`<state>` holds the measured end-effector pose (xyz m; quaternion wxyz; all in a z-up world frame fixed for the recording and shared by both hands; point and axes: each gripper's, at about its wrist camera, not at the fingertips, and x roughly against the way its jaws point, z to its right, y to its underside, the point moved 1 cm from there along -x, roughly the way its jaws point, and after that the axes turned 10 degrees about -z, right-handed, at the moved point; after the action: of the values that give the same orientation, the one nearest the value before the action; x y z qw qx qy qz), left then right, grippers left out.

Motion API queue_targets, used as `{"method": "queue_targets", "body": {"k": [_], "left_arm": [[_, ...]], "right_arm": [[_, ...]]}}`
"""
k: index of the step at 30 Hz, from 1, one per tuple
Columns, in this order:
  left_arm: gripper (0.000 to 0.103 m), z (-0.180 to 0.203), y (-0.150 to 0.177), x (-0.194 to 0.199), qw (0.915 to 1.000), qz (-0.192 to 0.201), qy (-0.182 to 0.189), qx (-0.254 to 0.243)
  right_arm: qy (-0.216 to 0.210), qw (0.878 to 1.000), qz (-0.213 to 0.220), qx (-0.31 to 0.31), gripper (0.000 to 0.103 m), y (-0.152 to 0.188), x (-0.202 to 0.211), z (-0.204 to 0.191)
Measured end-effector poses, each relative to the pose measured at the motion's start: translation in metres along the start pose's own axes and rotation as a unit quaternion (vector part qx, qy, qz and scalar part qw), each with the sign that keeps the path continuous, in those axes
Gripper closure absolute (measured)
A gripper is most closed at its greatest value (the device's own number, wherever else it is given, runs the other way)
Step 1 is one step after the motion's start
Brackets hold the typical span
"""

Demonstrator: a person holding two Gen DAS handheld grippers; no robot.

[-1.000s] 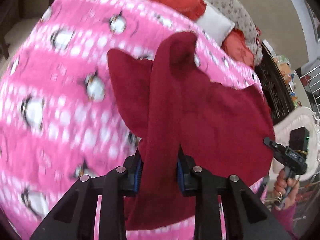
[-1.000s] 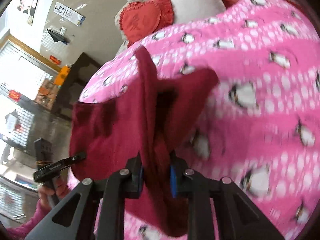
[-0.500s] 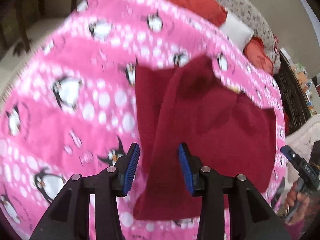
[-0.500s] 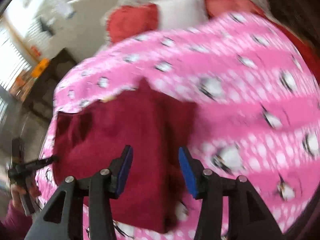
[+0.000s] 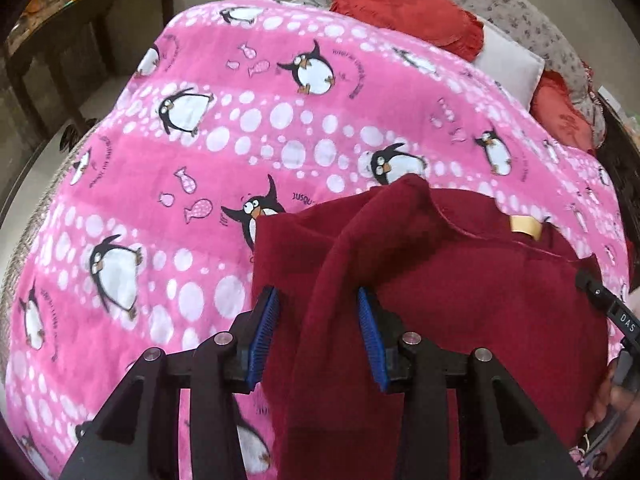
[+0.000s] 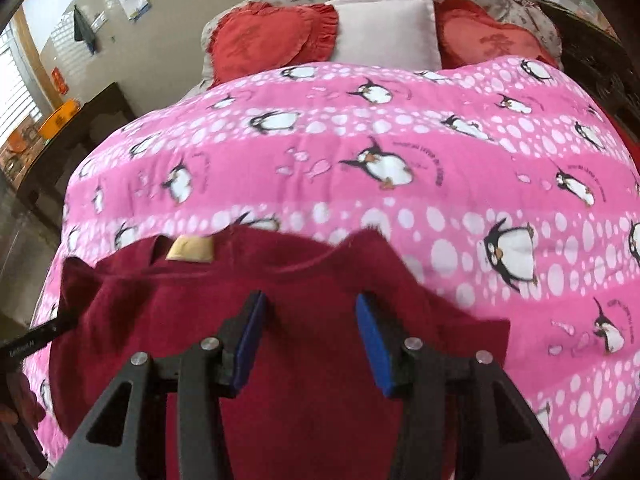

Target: Fold small clothes

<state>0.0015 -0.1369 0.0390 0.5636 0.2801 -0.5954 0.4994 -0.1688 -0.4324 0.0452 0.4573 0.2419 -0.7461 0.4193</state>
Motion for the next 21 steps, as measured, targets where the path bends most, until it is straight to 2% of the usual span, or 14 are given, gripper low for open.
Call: {"method": "queue_targets", "body": {"k": [4, 8, 13, 16, 18, 20, 21], "left_arm": [[0.081, 0.002, -0.005, -0.006, 0.9999, 0.008, -0.01, -0.005], [0.081, 0.002, -0.008, -0.007, 0.9999, 0.011, -0.008, -0.001], [0.08, 0.004, -0.002, -0.009, 0.9997, 0.025, -0.006, 0.0], [0.08, -0.004, 0.004, -0.005, 0.9992, 0.032, 0.016, 0.016], [0.08, -0.009, 0.009, -0.001, 0.9986, 0.034, 0.028, 0.03], [0.08, -0.012, 0.016, 0.007, 0.9983, 0.032, 0.034, 0.035], [0.08, -0.013, 0.02, 0.011, 0.9984, 0.034, 0.033, 0.033]], "right_arm": [[0.006, 1.0, 0.008, 0.006, 0.054, -0.003, -0.016, 0.004], [0.013, 1.0, 0.014, 0.024, 0.052, -0.002, -0.015, 0.0], [-0.003, 0.999, 0.03, 0.018, 0.052, 0.007, 0.023, -0.006], [-0.017, 0.999, 0.039, 0.008, 0.051, 0.021, 0.039, -0.005], [-0.009, 1.0, 0.01, 0.013, 0.05, 0.027, 0.029, -0.005], [0.028, 0.998, -0.043, 0.027, 0.05, 0.029, 0.007, -0.005], [0.041, 0.997, -0.045, 0.04, 0.05, 0.029, 0.006, -0.009]]}}
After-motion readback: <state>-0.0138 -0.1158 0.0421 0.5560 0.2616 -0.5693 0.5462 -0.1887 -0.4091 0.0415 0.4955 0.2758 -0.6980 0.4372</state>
